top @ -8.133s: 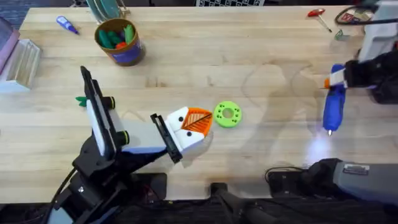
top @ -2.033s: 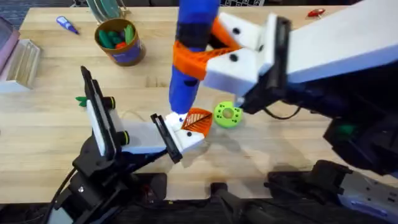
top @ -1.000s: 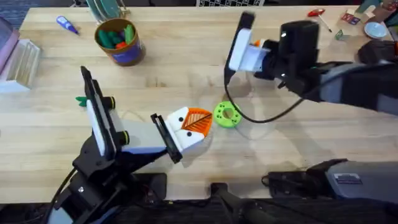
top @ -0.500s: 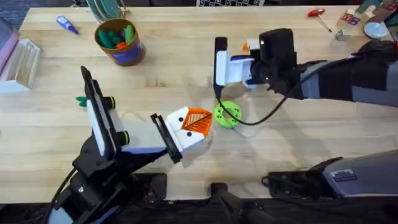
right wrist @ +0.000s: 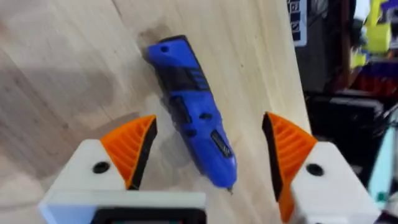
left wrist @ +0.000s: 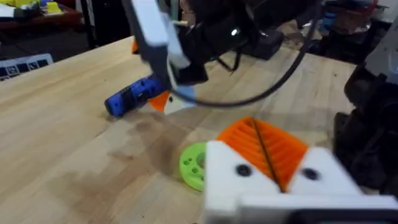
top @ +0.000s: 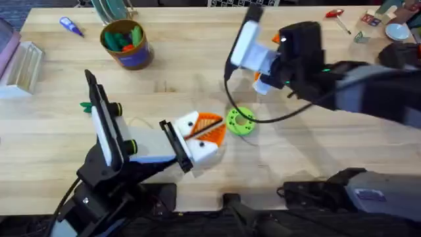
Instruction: Pick up the gripper from the table and insert it into the empty holder that is missing its gripper. Then pick up a screw, insert it into the mounting hole, and use the screwdriver to tighten it. Finally, clean up the table by picking up the vegetable and placing it into the bucket.
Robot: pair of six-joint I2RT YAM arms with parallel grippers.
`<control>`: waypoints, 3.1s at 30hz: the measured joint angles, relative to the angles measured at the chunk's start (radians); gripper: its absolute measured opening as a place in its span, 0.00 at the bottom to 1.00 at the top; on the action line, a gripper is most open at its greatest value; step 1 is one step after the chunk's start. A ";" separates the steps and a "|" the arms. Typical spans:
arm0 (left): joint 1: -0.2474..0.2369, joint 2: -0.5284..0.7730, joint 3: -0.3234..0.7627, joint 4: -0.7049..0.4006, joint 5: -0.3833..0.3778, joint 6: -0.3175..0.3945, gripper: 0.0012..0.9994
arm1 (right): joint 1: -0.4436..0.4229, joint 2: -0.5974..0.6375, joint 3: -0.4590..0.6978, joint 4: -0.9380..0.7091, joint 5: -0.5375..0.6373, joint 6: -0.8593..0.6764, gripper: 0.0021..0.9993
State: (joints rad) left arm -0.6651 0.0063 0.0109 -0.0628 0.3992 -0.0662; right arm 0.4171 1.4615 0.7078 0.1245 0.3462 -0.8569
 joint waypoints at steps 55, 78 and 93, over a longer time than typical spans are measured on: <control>0.541 1.141 1.097 -1.151 -0.697 -0.474 0.99 | 0.000 -0.522 0.026 -0.362 -0.259 0.720 0.99; 1.111 1.578 1.097 -0.921 -0.502 -0.777 0.99 | 0.000 -0.523 0.026 -0.363 -0.258 0.723 0.99; 1.118 1.747 1.112 -0.897 -0.439 -0.805 0.13 | 0.000 -0.523 0.026 -0.338 -0.258 0.723 0.99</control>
State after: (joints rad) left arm 0.4534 1.7537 1.1233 -0.9598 -0.0400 -0.8716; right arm 0.4168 0.9390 0.7341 -0.2134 0.0877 -0.1339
